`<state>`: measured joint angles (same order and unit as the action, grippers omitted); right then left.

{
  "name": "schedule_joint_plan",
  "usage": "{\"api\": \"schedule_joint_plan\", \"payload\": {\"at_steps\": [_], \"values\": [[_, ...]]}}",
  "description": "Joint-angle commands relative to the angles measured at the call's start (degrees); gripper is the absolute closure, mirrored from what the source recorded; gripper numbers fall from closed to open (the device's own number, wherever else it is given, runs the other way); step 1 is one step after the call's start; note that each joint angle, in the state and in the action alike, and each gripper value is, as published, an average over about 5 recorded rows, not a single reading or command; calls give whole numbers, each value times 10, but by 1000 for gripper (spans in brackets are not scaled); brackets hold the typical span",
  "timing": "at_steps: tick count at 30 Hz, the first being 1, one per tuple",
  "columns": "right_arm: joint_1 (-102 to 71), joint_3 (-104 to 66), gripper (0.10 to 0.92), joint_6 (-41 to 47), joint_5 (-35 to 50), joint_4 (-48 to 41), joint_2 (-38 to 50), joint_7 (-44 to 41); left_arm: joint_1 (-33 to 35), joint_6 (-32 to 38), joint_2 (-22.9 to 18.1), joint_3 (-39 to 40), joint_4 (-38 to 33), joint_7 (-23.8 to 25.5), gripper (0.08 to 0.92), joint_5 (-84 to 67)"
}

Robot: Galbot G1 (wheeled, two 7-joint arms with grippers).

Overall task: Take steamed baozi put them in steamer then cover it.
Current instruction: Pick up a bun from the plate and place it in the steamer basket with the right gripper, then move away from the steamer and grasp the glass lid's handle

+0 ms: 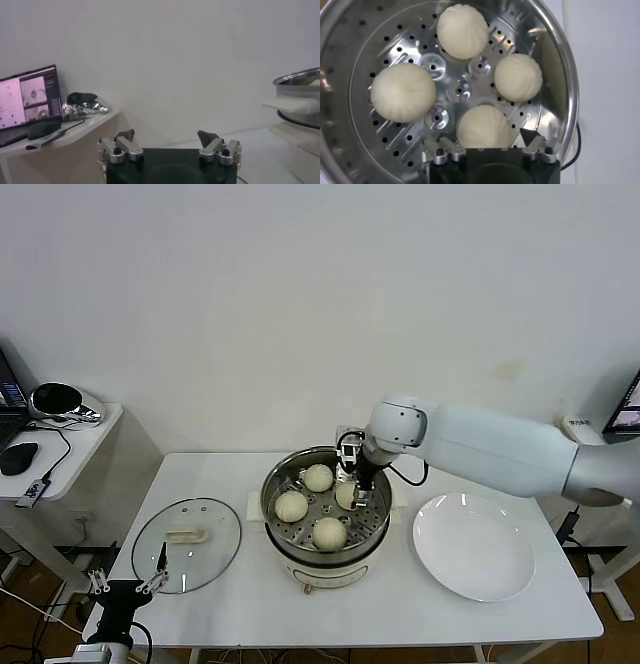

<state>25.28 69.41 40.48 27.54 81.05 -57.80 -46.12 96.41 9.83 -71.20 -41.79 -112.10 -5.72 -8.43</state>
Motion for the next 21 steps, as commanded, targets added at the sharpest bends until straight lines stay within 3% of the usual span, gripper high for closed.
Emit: {"api": "schedule_joint_plan", "payload": {"at_steps": [1, 7, 12, 16, 21], "values": [[-27, -79, 203, -17, 24, 104, 103, 51, 0, 0, 0, 1, 2, 0, 177, 0], [-198, -244, 203, -99, 85, 225, 244, 223, 0, 1, -3, 2, 4, 0, 177, 1], [-504, -493, 203, -234, 27, 294, 309, 324, 1, 5, -4, 4, 7, 1, 177, 3], [-740, -718, 203, -344, -48, 292, 265, 343, 1, 12, -7, 8, 12, 1, 177, 8], [-913, -896, 203, -487, -160, 250, 119, 345, 2, 24, -13, 16, 17, 0, 177, 16]]}}
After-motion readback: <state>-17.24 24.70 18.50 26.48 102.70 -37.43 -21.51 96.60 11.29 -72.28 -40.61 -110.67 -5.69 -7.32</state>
